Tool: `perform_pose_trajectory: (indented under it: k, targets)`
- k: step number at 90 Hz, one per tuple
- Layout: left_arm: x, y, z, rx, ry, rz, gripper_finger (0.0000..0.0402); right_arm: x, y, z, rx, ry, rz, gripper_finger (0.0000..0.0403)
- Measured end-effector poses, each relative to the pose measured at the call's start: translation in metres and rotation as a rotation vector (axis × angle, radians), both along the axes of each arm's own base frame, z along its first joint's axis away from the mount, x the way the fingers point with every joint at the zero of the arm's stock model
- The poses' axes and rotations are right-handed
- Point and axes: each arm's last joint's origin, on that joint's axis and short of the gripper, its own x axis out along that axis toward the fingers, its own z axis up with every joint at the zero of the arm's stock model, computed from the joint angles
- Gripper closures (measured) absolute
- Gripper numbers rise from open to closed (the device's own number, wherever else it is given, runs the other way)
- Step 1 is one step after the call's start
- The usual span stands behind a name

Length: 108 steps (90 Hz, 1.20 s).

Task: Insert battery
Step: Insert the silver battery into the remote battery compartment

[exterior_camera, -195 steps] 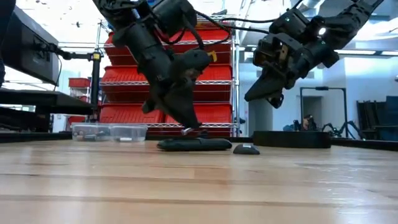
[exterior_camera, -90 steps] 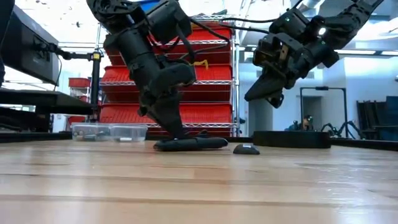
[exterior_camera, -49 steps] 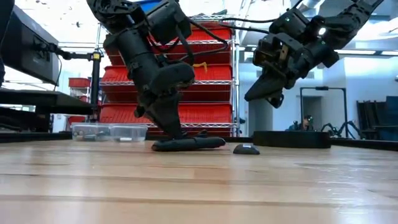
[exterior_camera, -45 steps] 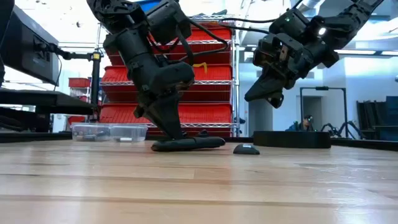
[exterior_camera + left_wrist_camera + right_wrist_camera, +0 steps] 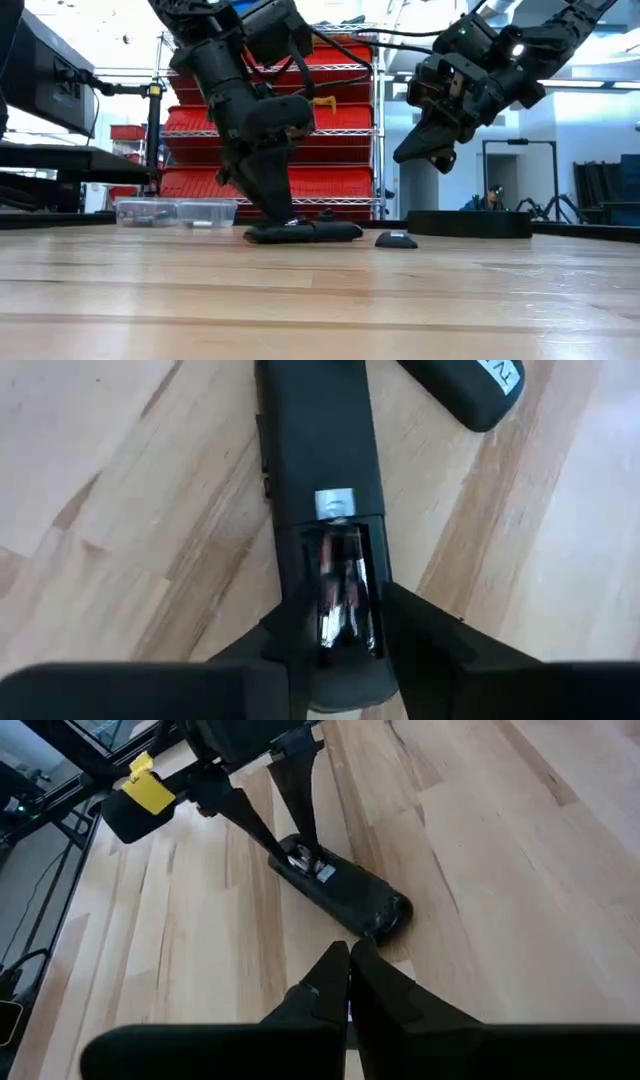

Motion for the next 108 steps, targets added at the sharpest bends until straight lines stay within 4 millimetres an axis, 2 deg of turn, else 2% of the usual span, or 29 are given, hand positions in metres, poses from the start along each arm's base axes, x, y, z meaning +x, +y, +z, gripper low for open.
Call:
perform_pose_trajectory:
  k: [21, 31, 38, 46, 56, 65, 74, 92, 108]
  targets:
    - [-0.004, 0.000, 0.040, -0.019, 0.033, 0.043, 0.0308, 0.002, 0.000, 0.002, -0.081, -0.042, 0.055, 0.0403]
    - [-0.016, -0.005, 0.062, -0.022, -0.006, 0.100, 0.0308, 0.005, 0.005, 0.007, -0.206, -0.110, 0.144, 0.0403]
    - [-0.027, -0.015, 0.070, -0.005, -0.026, 0.147, 0.0312, 0.009, 0.010, 0.006, -0.266, -0.140, 0.198, 0.0403]
    - [-0.042, -0.028, 0.062, 0.002, -0.020, 0.191, 0.0320, 0.020, 0.013, -0.002, -0.273, -0.107, 0.233, 0.0403]
    - [-0.051, -0.042, 0.037, -0.060, -0.015, 0.233, 0.0332, 0.044, 0.016, -0.015, -0.264, -0.075, 0.303, 0.0403]
    - [-0.052, -0.052, 0.016, -0.119, -0.067, 0.251, 0.0341, 0.069, 0.017, -0.025, -0.266, -0.052, 0.346, 0.0403]
    - [-0.051, -0.053, 0.004, -0.161, -0.149, 0.270, 0.0347, 0.087, 0.015, -0.034, -0.261, -0.036, 0.356, 0.0403]
    - [-0.058, -0.048, -0.020, -0.083, -0.167, 0.355, 0.0354, 0.107, 0.012, -0.043, -0.307, -0.034, 0.394, 0.0403]
    - [-0.060, -0.044, -0.022, -0.016, -0.197, 0.335, 0.0354, 0.111, 0.011, -0.049, -0.306, -0.010, 0.406, 0.0403]
